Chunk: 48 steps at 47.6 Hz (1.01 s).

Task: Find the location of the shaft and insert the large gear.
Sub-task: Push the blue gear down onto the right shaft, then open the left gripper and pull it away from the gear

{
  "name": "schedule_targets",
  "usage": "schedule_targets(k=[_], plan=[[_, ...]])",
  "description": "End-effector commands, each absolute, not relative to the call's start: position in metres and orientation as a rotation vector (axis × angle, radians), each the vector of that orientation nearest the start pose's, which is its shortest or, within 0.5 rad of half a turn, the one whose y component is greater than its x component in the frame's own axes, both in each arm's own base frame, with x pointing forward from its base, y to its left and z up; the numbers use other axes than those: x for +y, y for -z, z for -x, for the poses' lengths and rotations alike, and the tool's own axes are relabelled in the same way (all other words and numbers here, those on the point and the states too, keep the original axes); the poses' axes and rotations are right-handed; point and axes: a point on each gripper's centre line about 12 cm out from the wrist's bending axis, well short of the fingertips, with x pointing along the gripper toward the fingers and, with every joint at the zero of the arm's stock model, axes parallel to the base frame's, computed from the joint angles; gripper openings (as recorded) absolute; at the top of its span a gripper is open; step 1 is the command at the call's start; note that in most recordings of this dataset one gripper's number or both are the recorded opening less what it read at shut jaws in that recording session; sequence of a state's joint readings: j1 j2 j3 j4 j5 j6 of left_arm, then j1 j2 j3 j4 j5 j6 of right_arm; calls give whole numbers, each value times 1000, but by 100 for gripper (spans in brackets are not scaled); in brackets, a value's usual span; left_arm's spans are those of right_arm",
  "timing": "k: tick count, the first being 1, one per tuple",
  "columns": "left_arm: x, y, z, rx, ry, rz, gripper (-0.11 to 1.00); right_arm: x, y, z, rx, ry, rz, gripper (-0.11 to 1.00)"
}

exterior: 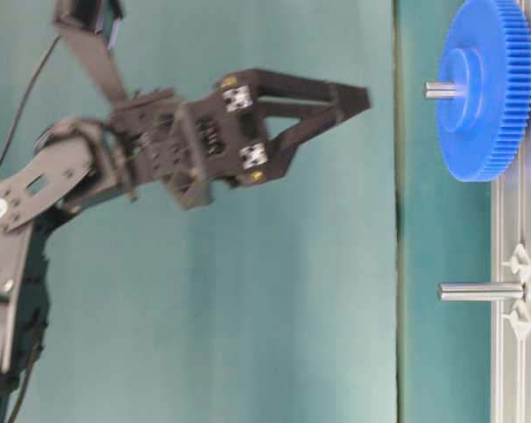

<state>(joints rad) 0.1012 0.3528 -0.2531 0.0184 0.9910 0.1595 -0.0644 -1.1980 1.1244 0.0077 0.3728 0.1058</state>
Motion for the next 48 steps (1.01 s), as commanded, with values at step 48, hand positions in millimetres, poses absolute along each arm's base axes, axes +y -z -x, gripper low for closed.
schedule_targets(k=[48], plan=[[40, -313, -422, 730, -94, 15, 93, -10, -281, -156, 292, 80, -133, 8]])
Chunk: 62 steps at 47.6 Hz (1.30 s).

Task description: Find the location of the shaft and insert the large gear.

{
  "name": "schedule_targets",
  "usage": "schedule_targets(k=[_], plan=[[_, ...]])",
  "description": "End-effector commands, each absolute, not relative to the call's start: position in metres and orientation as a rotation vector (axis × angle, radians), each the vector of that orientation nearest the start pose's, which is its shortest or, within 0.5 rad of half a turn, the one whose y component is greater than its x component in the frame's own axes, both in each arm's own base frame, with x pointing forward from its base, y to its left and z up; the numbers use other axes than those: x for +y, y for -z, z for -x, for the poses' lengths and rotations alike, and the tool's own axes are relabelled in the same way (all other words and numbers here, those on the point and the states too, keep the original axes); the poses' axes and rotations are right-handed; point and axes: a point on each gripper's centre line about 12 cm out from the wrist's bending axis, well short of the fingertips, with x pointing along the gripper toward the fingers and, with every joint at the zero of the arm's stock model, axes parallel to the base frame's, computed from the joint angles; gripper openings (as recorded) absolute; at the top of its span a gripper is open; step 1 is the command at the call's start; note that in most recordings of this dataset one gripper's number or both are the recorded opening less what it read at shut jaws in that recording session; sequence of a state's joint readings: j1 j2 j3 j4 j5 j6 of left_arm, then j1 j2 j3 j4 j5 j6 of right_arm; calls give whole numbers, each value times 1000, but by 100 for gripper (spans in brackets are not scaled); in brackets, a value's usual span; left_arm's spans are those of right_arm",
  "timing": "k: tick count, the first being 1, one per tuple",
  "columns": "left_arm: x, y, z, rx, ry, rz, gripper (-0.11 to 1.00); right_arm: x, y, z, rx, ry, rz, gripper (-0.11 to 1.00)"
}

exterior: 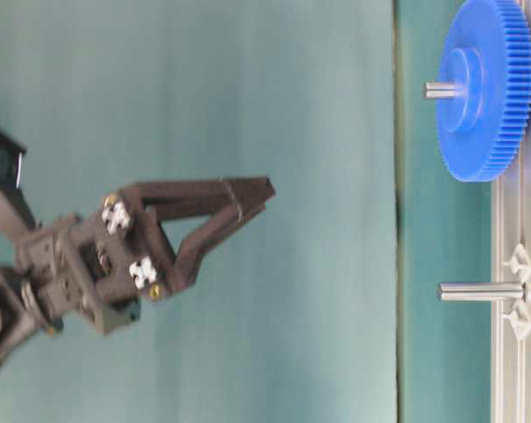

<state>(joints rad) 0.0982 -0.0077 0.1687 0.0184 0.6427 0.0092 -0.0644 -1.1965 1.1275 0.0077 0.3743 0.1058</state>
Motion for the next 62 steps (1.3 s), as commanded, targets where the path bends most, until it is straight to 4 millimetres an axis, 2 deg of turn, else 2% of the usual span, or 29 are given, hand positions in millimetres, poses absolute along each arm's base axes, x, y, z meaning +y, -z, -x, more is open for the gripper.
schedule_targets(k=[1, 14, 38, 52, 62], plan=[[40, -313, -419, 721, -98, 25, 93, -10, -281, -156, 293, 80, -133, 8], [33, -312, -393, 703, -96, 48, 93, -10, -281, -156, 292, 80, -133, 8], [26, -307, -362, 629, -86, 54, 93, -10, -277, -154, 298, 81, -133, 8], [23, -313, -338, 509, -79, 52, 93, -10, -278, -154, 296, 81, -133, 8], [17, -318, -323, 485, -65, 46, 92, -10, -278, -154, 296, 81, -133, 8]])
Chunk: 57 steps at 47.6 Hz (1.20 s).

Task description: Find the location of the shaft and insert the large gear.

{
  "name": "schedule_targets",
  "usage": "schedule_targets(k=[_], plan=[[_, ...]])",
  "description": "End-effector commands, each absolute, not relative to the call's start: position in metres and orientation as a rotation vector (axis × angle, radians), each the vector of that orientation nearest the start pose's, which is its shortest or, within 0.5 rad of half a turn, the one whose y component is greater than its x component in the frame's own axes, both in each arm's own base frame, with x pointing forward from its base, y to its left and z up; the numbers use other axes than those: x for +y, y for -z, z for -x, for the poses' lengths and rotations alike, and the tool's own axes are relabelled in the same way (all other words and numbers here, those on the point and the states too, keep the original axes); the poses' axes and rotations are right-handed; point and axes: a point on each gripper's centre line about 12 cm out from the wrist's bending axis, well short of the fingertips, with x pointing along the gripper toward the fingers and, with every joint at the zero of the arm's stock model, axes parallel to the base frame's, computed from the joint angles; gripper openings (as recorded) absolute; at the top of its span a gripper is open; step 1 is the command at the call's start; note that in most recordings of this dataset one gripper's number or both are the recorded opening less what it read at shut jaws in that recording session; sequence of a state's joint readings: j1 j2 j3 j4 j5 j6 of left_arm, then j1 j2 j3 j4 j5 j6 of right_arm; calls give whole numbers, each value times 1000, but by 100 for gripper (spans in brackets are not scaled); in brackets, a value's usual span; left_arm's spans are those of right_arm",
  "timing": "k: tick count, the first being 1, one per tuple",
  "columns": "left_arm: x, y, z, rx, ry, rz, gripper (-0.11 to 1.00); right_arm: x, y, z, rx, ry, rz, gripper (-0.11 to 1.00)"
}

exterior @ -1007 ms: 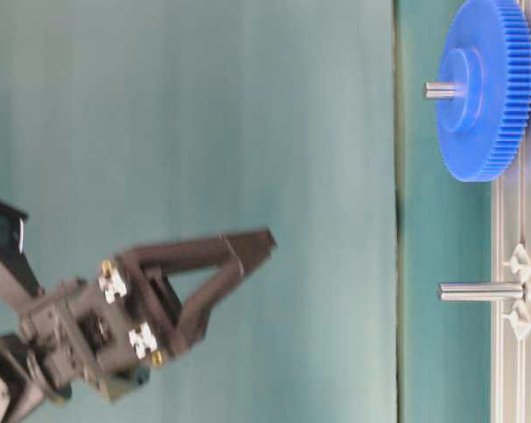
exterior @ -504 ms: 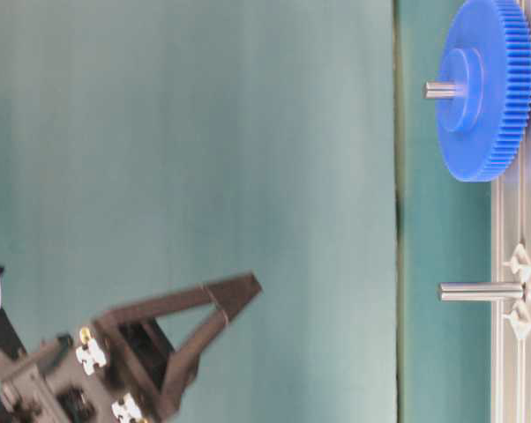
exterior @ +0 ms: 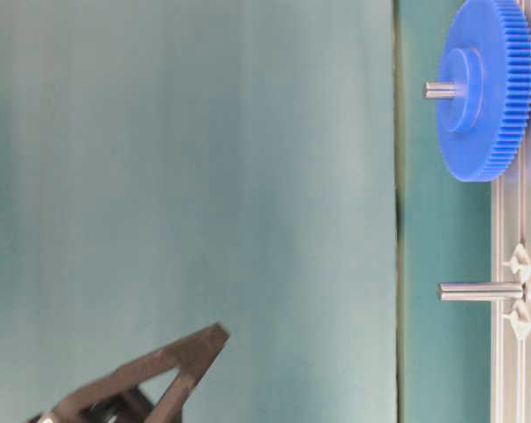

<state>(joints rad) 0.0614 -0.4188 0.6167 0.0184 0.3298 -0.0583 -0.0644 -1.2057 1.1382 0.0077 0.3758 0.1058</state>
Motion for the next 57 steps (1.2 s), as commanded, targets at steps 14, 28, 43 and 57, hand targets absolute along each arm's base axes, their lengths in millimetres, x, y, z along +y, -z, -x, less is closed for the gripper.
schedule_targets(k=[14, 28, 43, 57], plan=[[9, -312, -316, 495, -38, 30, 91, -10, -278, -153, 291, 82, -142, 8], [8, -328, -284, 412, -39, 37, 91, -10, -279, -149, 267, 85, -169, 8], [7, -337, -268, 349, -36, 37, 91, -10, -274, -149, 276, 86, -169, 8], [5, -333, -272, 340, -28, 36, 91, -10, -274, -149, 276, 86, -169, 8]])
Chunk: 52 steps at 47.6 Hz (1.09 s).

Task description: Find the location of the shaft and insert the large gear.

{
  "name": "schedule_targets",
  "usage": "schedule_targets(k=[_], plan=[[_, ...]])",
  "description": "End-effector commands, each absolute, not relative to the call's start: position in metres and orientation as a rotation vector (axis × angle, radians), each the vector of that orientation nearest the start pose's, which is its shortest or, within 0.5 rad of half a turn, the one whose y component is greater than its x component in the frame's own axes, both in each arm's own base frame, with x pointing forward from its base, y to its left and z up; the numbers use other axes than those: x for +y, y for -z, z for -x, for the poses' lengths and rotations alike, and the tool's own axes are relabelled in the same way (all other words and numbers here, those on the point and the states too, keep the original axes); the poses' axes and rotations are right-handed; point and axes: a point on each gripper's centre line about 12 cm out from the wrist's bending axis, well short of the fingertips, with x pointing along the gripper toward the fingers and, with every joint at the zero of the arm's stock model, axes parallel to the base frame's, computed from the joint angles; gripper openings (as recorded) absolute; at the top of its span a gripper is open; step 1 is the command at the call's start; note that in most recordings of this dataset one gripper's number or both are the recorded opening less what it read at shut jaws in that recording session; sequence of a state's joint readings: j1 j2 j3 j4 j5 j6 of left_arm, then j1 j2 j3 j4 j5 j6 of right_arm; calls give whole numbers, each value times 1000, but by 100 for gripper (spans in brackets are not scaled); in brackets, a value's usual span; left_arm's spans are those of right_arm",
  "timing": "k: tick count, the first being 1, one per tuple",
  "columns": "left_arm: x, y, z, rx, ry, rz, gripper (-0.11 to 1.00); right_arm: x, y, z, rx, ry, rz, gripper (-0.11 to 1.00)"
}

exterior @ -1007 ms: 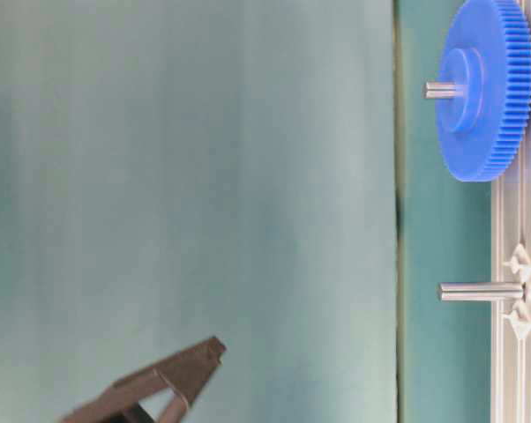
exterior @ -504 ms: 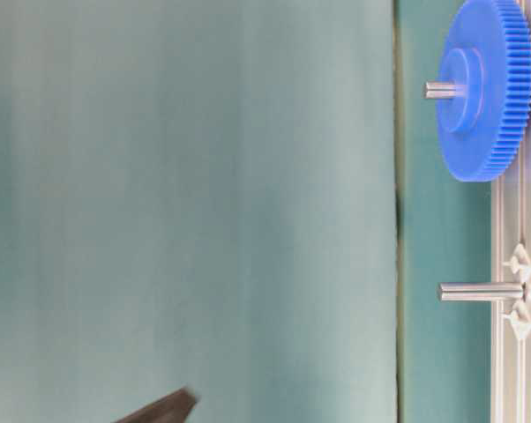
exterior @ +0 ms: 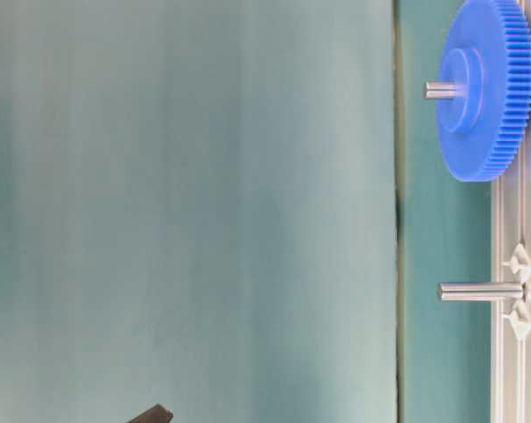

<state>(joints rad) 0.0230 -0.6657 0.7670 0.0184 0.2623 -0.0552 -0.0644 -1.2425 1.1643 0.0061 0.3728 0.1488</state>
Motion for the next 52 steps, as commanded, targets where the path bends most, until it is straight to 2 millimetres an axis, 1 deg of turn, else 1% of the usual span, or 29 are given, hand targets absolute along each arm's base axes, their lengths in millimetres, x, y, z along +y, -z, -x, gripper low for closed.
schedule_targets(k=[1, 30, 52], plan=[[5, -333, -272, 340, -28, 36, 91, -10, -273, -149, 278, 87, -169, 8], [5, -327, -269, 355, -28, 36, 91, -10, -274, -149, 280, 87, -165, 8], [5, -327, -269, 357, -28, 36, 91, -10, -274, -149, 280, 87, -165, 8]])
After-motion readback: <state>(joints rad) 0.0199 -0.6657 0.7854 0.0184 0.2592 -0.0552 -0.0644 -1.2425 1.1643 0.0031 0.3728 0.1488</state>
